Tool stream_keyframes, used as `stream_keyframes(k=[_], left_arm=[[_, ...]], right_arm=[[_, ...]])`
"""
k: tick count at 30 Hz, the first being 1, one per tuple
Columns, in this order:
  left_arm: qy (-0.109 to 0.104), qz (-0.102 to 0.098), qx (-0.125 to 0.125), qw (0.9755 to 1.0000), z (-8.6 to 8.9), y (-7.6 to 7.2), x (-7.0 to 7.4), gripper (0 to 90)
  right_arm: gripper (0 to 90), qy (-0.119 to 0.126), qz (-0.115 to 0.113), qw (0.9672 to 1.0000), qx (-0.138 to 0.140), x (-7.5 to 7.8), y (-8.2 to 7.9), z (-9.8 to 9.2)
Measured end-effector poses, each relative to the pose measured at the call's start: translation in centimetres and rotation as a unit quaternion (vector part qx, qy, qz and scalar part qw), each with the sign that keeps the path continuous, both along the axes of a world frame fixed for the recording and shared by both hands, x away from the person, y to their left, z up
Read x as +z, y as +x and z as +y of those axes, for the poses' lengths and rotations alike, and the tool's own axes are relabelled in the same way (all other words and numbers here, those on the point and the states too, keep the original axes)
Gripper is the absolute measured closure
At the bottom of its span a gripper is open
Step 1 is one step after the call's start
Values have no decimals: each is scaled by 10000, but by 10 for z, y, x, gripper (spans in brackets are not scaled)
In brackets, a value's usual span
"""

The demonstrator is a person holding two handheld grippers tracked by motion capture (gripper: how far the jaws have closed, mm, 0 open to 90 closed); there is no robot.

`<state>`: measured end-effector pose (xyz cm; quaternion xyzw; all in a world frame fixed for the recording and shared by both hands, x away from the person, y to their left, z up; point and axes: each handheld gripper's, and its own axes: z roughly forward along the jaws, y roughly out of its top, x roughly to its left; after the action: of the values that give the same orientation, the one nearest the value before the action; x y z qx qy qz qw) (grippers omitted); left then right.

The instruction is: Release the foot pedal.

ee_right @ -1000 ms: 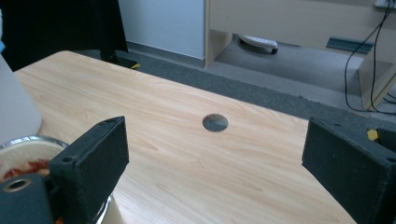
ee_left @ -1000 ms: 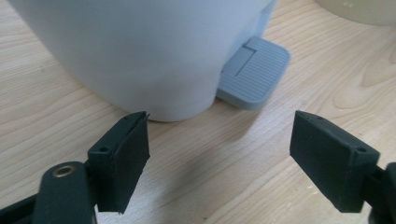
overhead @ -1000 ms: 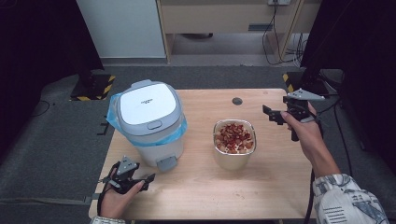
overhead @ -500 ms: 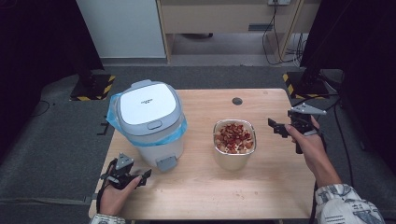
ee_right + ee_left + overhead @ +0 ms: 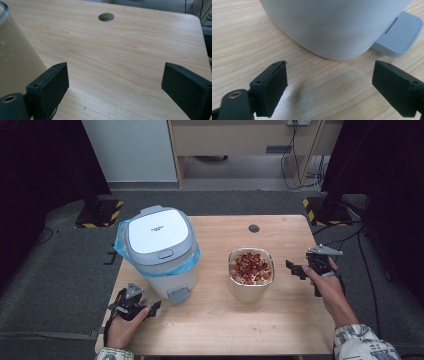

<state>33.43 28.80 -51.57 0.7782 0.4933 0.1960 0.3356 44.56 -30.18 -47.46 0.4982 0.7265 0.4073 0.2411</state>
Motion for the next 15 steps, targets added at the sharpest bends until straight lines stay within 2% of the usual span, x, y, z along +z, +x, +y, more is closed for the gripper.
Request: stream_keyframes(k=[15], left_arm=[[231, 191, 67, 9995, 11, 10, -11, 109]], right_arm=[[74, -76, 508, 9982, -301, -45, -15, -4]])
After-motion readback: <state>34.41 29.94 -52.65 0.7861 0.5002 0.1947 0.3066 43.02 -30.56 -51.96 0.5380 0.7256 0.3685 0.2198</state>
